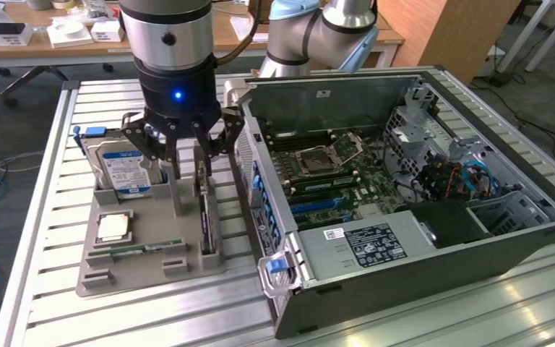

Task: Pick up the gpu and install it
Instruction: 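Pick up the gpu and move the gpu toward the slot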

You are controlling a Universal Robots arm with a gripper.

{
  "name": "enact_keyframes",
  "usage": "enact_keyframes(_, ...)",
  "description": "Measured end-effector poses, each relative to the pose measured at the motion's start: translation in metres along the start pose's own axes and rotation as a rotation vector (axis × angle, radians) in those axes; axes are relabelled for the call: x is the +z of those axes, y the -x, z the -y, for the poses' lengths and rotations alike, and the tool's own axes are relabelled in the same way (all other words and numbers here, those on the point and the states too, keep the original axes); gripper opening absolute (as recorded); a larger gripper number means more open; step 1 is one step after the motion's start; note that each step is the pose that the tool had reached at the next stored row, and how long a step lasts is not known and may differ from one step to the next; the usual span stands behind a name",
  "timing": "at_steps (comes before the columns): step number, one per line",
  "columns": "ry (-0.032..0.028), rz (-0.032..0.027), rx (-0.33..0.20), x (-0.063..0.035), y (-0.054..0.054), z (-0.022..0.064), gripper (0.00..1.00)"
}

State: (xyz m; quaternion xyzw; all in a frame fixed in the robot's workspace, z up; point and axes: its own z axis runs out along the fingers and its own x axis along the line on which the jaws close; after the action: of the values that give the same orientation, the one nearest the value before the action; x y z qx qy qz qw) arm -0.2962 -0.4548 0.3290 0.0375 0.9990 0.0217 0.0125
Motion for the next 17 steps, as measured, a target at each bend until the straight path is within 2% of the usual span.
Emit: enact_keyframes(17,0.0001,0.0001,0.0,0.0002,0.0022,-0.0002,0.47)
